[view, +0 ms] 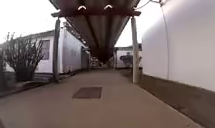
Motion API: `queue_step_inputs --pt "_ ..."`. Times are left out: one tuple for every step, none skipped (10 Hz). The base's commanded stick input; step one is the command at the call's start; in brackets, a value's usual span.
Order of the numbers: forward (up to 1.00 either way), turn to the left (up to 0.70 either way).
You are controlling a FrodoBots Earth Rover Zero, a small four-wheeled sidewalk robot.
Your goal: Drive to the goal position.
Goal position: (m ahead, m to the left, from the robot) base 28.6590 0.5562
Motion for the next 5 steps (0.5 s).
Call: queue_step_inputs --pt "0.7 0.35" --pt "0.7 0.32" --pt "0.7 0.28" --pt "0.7 0.0" --pt "0.7 0.0"
